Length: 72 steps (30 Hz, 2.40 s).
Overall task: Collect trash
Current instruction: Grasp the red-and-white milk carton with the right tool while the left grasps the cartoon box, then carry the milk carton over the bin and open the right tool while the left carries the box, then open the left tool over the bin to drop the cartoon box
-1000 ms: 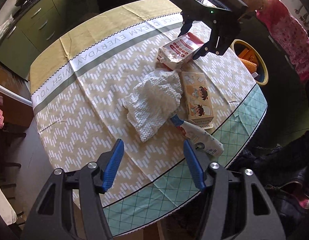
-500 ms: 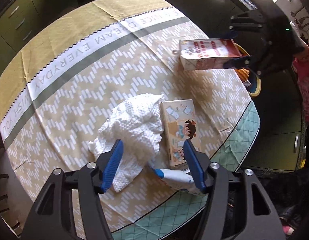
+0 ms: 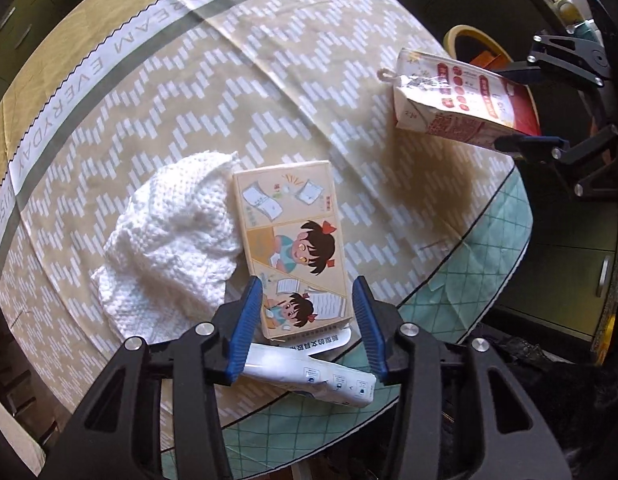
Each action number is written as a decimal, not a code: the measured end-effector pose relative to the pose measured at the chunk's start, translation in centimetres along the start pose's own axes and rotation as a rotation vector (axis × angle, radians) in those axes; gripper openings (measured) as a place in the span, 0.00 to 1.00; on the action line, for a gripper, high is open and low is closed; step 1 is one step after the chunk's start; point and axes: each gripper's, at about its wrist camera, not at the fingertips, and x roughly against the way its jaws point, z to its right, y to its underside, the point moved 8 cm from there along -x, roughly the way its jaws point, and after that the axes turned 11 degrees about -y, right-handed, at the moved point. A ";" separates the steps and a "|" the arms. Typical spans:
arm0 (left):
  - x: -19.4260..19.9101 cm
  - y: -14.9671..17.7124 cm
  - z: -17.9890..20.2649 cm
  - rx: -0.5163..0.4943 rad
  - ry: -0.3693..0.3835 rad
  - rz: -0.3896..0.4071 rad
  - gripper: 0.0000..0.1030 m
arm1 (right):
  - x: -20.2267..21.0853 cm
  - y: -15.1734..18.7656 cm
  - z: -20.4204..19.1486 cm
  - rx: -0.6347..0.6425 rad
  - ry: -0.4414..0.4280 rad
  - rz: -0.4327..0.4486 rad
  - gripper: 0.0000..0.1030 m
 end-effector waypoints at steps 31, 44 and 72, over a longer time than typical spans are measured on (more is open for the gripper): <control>2.6 -1.7 2.2 0.031 -0.085 0.068 0.53 | 4.4 4.0 3.5 -0.263 -0.023 0.173 0.51; 7.2 -2.0 0.6 -0.003 -0.039 0.174 0.53 | 9.2 14.1 9.7 -0.462 0.226 0.210 0.51; 2.0 -20.6 29.0 -0.399 0.017 0.145 0.54 | 11.7 29.3 7.1 -0.712 0.227 0.424 0.79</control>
